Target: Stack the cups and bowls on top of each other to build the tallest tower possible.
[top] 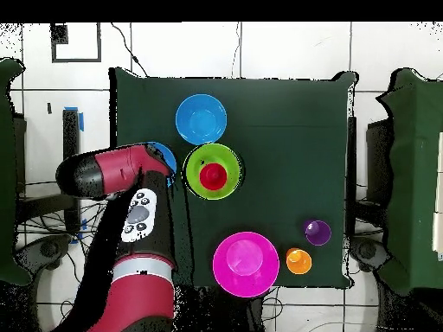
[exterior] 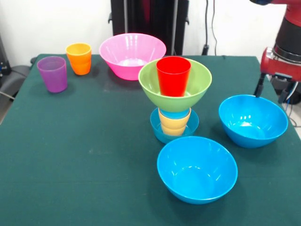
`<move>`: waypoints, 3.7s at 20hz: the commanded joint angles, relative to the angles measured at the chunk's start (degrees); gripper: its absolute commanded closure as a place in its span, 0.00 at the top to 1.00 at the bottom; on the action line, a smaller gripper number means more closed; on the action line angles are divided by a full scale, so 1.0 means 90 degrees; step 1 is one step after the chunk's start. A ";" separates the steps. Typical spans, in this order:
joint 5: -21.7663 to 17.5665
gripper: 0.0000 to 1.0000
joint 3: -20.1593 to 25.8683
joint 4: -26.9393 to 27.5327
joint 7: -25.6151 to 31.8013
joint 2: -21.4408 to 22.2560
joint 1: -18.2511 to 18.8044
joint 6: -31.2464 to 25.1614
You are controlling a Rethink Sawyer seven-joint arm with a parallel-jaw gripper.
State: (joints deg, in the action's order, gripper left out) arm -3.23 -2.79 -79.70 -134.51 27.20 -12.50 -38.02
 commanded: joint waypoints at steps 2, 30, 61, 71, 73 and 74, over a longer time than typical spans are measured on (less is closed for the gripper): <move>-0.0257 1.00 0.0431 0.0329 0.0200 -0.0288 -0.0014 -0.0495; -0.0107 1.00 0.0754 0.0558 0.0319 -0.0615 0.0083 -0.0302; 0.0029 1.00 0.0544 0.1943 -0.0208 -0.1585 -0.0267 -0.0915; 0.0056 1.00 0.0432 0.1996 -0.0263 -0.1658 -0.0302 -0.1013; 0.0042 1.00 0.0298 0.1907 -0.0386 -0.1559 -0.0346 -0.1085; 0.0042 1.00 0.0233 0.1830 -0.0485 -0.1516 -0.0382 -0.1042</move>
State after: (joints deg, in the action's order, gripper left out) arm -3.22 -2.28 -63.81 -134.51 13.34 -15.35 -42.34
